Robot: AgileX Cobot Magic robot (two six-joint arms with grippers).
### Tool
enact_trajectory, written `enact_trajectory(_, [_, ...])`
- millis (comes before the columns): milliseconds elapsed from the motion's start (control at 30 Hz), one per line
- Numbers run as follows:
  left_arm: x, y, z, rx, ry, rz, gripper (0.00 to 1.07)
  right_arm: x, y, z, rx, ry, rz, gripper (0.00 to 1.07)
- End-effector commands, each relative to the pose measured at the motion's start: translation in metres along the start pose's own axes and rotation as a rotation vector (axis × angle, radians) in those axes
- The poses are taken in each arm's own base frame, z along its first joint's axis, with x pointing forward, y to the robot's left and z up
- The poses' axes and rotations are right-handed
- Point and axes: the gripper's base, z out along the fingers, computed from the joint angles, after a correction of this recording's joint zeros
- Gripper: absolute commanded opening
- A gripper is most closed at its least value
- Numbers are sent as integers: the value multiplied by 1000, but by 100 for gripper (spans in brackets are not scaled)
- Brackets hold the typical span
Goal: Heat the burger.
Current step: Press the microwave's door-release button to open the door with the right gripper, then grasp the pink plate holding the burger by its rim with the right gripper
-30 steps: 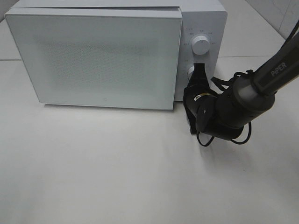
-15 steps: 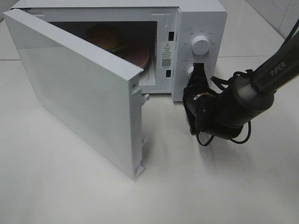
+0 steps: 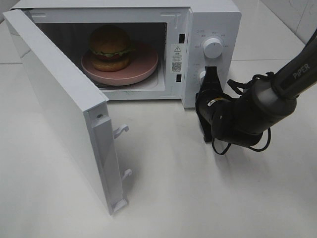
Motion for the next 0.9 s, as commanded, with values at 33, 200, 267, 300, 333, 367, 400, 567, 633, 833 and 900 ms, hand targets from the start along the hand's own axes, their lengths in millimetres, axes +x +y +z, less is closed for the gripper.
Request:
enact_trajectory(33, [2, 0, -2, 0, -19, 0, 100, -2, 27, -4, -131, 16, -15, 0])
enact_trajectory(200, [2, 0, -2, 0, -19, 0, 100, -4, 25, -11, -70, 36, -14, 0])
enact_trajectory(267, [2, 0, -2, 0, -19, 0, 100, -5, 24, -14, -64, 37, -20, 0])
enact_trajectory(300, [2, 0, -2, 0, -19, 0, 100, -7, 23, -18, -53, 37, -30, 0])
enact_trajectory(333, [2, 0, -2, 0, -19, 0, 100, -7, 23, -18, -53, 37, -30, 0])
enact_trajectory(367, [2, 0, -2, 0, -19, 0, 100, -10, 19, -23, -24, 39, -35, 0])
enact_trajectory(400, [2, 0, -2, 0, -19, 0, 100, -10, 19, -23, -24, 39, -35, 0])
enact_trajectory(567, [2, 0, -2, 0, -19, 0, 100, -16, 4, -38, 84, 68, -73, 0])
enact_trajectory(633, [2, 0, -2, 0, -19, 0, 100, -15, 2, -45, 105, 84, -89, 0])
enact_trajectory(833, [2, 0, -2, 0, -19, 0, 100, -20, 4, -64, 143, 116, -166, 0])
enact_trajectory(900, [2, 0, -2, 0, -19, 0, 100, -21, 6, -71, 156, 132, -210, 0])
